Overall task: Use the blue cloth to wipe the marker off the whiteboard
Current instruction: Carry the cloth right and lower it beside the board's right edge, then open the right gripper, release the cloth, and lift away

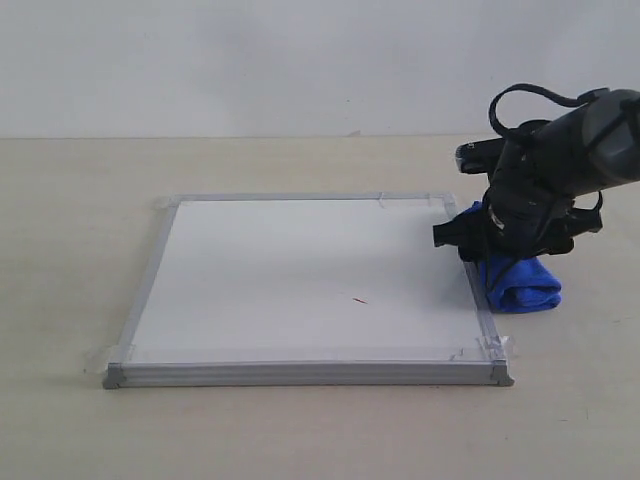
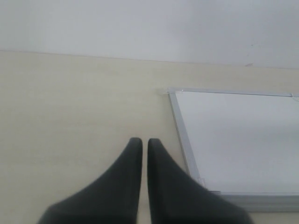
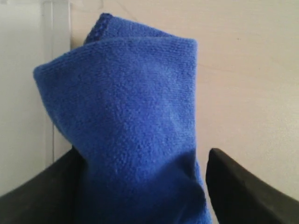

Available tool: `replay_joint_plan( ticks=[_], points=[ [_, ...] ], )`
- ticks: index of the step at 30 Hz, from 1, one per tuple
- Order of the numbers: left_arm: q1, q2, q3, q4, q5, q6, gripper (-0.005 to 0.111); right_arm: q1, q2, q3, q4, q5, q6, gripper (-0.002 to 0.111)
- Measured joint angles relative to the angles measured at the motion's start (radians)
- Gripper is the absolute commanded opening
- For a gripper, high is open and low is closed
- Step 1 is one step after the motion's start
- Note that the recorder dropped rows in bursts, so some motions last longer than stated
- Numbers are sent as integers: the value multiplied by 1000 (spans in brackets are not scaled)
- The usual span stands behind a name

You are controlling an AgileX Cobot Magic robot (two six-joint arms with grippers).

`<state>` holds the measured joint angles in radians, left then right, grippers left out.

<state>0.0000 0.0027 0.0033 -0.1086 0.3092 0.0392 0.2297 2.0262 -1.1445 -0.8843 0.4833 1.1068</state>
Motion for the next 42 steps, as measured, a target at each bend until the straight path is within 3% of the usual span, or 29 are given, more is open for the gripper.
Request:
replay_joint_plan(
  ticks=[9,11,12,14,18,26,32,42],
  points=[
    [0,0,0,0,0,0,4,0,-76,0,12,-9,-50,63],
    [0,0,0,0,0,0,4,0,-138,0,14,-7,-66,40],
    [0,0,0,0,0,0,4,0,-152,0,14,-4,-76,17],
    [0,0,0,0,0,0,4,0,-162,18,15,-2,-85,1],
    [0,0,0,0,0,0,4,0,-116,97,11,-100,-86,0],
    [0,0,0,0,0,0,4,0,-79,101,-22,-124,-71,0],
    [0,0,0,0,0,0,4,0,-242,141,1,-91,-86,0],
    [0,0,0,0,0,0,4,41,-592,409,112,-165,-87,0]
  ],
)
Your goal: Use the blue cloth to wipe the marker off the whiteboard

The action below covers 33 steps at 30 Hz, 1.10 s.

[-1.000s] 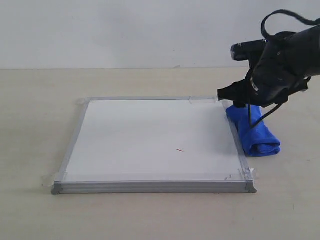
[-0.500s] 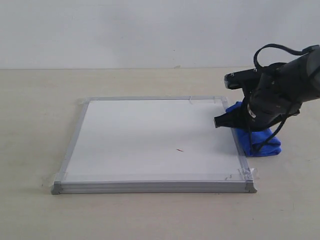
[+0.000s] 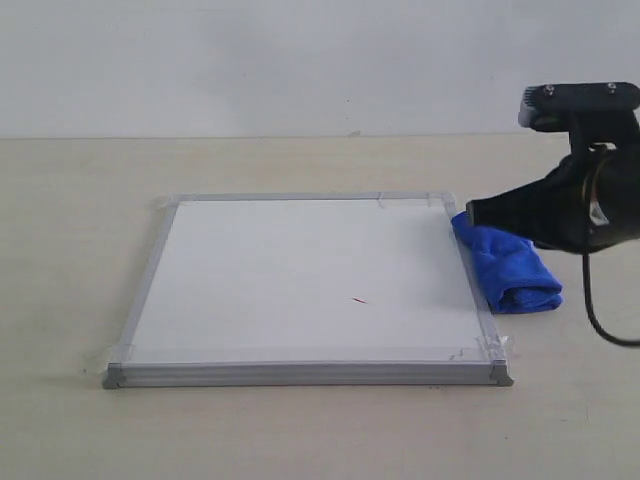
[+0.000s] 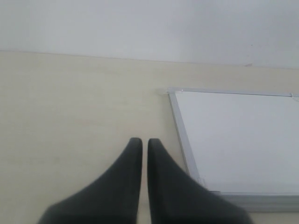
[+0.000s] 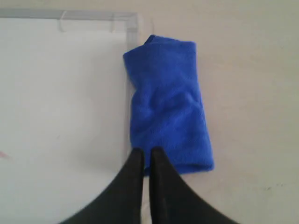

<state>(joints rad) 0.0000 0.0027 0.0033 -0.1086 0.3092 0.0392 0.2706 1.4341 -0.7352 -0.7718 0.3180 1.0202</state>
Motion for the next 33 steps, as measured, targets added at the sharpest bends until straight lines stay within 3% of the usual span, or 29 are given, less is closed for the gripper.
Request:
replay_joint_plan(
  ticks=[7,13,26,30,33],
  points=[
    [0,0,0,0,0,0,4,197,-264,142,180,37,6,0],
    [0,0,0,0,0,0,4,279,-384,149,221,60,4,0],
    [0,0,0,0,0,0,4,278,-437,149,173,64,1,0],
    [0,0,0,0,0,0,4,183,-517,203,173,-35,1,0],
    [0,0,0,0,0,0,4,44,-645,311,173,-158,1,0]
  ],
)
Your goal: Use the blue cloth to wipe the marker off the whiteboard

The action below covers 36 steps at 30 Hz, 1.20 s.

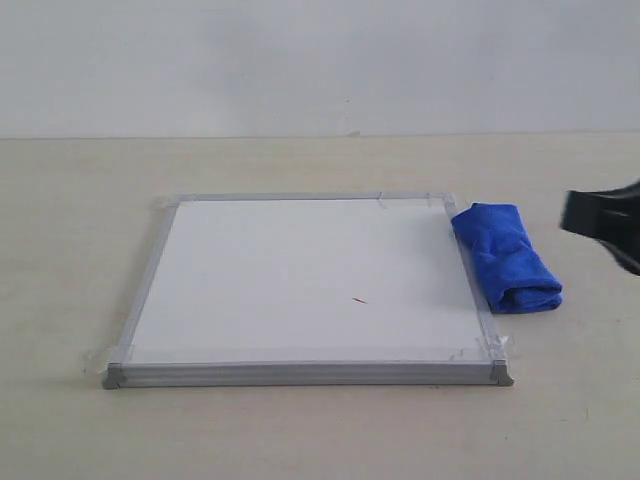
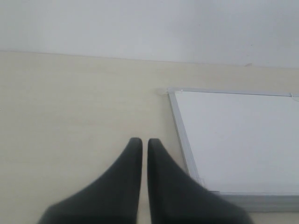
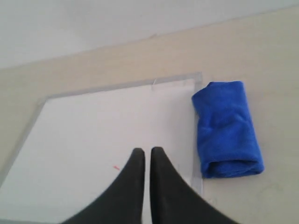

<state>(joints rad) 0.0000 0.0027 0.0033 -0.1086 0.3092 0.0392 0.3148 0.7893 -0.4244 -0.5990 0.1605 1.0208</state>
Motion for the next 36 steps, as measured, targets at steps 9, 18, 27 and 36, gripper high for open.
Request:
replay_joint_plan(
  ticks=[9,18,27,36],
  points=[
    [0,0,0,0,0,0,4,-292,-498,376,0,-96,0,0],
    [0,0,0,0,0,0,4,-382,-781,418,-5,47,-23,0],
    [0,0,0,0,0,0,4,-369,-783,425,-7,208,-93,0],
    [0,0,0,0,0,0,4,-365,-783,425,27,-42,-100,0]
  ],
)
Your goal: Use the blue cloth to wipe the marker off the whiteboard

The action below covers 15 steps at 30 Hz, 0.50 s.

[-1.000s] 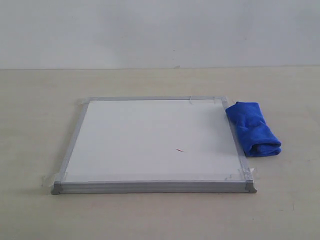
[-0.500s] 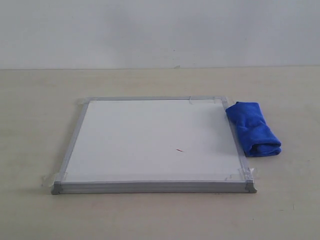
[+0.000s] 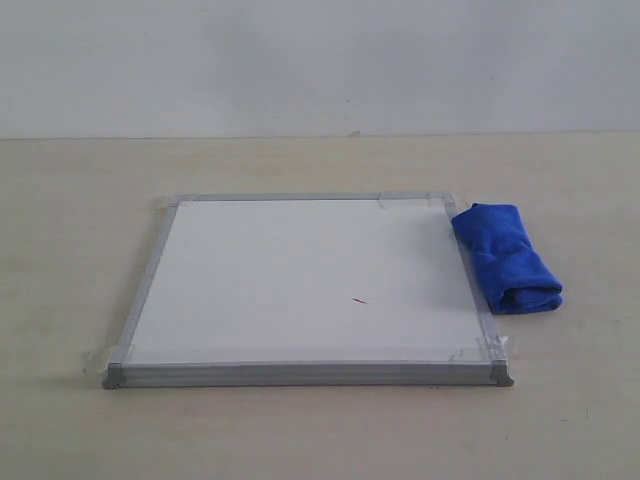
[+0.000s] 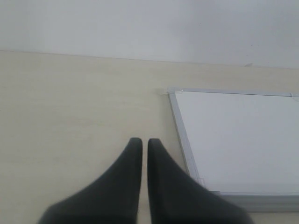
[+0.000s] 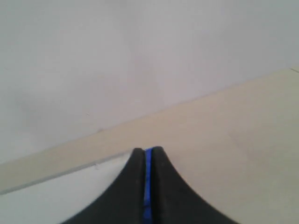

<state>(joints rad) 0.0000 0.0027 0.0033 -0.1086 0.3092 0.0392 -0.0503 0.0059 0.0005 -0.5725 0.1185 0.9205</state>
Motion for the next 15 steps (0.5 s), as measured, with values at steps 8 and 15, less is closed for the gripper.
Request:
replay_joint_plan(
  ticks=[8,15],
  points=[
    [0,0,0,0,0,0,4,0,0,0,442,-24,-484,0],
    [0,0,0,0,2,0,4,0,0,0,602,229,-850,0]
  ],
)
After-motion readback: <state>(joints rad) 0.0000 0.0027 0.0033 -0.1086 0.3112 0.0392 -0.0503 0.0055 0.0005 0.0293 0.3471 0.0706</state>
